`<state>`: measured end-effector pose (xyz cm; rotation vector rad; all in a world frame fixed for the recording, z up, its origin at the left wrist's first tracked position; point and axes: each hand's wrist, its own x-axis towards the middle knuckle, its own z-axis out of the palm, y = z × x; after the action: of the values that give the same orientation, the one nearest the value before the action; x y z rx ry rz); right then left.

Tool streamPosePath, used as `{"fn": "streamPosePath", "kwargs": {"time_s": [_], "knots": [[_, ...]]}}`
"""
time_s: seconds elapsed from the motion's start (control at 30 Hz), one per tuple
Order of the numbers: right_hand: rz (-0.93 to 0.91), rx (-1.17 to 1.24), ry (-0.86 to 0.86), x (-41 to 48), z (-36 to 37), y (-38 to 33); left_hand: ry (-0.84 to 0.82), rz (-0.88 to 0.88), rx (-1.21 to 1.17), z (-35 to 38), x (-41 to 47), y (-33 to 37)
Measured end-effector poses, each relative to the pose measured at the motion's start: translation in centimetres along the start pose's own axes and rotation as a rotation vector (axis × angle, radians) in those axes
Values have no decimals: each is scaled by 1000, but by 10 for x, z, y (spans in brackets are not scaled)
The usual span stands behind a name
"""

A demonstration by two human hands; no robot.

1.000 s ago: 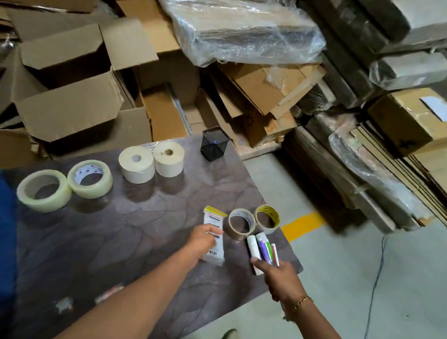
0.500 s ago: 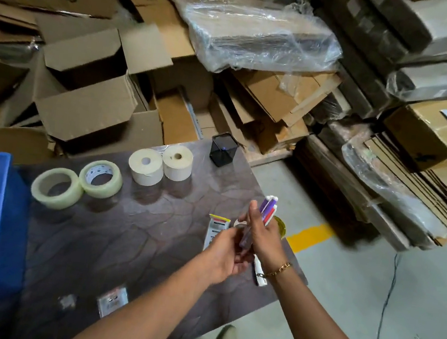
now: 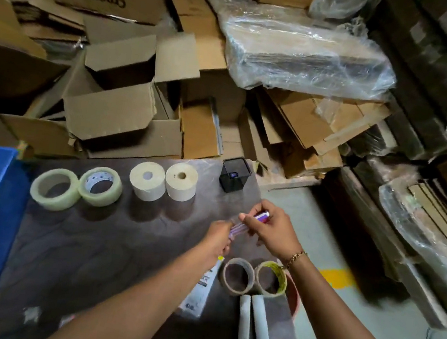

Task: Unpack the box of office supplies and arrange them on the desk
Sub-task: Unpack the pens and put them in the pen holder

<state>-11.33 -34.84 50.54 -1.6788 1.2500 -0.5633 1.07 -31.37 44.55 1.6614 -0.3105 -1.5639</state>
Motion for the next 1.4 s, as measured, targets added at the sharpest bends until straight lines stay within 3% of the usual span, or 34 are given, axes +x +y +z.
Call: {"fn": "streamPosePath", "kwargs": {"time_s": [0.23,0.37,0.47,0.63,0.83,1.1,1.3,1.4], "knots": [[-29,10,9,124,-48,-6,-13,97,-88,28,60,89],[-16,-19,122,186,-56,-9,199,187,-70,19,94,110],[5,-185,139,219,-42,6,268,198,13,8,110,106],[-14,-458,59,239,-8,37,178,160,-49,11,113,103],[39,-348,-173,239,5,52,123,141,-26,20,126,110],[-38,-292,88,189,-32,63,123,237,34,2,121,96],[68,-72,10,106,3,60,218,308,144,-57,76,48],[140,117,-116,50,54,53,244,328,206,-103,45,11]]}}
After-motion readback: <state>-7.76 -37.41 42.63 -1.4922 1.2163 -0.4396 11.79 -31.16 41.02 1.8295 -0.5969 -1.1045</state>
